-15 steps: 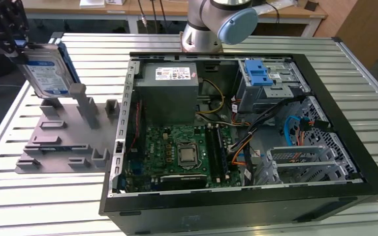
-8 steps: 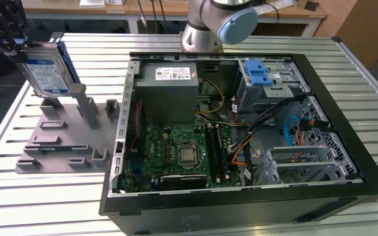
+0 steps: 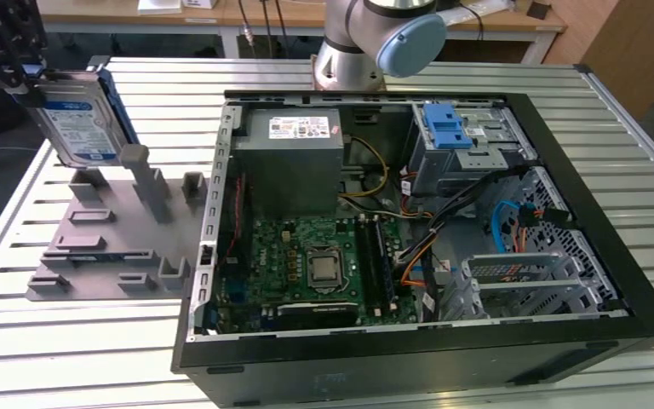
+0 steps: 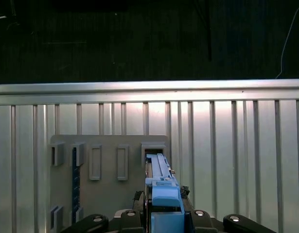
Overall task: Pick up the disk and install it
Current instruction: 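Pick up the disk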
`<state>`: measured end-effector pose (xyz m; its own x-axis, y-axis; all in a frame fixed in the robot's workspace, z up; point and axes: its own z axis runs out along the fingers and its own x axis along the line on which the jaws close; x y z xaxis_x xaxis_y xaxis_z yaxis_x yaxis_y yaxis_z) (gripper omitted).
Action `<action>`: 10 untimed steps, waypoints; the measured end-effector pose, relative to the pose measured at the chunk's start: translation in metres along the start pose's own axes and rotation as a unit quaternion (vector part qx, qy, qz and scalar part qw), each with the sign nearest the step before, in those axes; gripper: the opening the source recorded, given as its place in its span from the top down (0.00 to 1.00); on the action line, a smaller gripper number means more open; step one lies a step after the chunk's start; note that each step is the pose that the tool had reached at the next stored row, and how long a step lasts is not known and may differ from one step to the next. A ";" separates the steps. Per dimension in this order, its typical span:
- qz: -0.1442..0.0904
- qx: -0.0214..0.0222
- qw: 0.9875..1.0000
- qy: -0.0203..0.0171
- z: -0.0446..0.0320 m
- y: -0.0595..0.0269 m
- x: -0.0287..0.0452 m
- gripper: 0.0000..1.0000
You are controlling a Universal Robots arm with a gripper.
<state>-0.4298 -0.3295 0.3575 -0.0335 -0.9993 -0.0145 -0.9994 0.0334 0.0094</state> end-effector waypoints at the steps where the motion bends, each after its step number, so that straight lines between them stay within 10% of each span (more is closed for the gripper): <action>1: 0.000 0.000 1.000 0.000 -0.0004 0.0000 0.0000 0.64; 10: 0.000 0.000 1.000 0.000 -0.0037 0.0000 0.0000 0.64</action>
<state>-0.4298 -0.3295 0.3612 -0.0334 -0.9993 -0.0145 -0.9994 0.0333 0.0093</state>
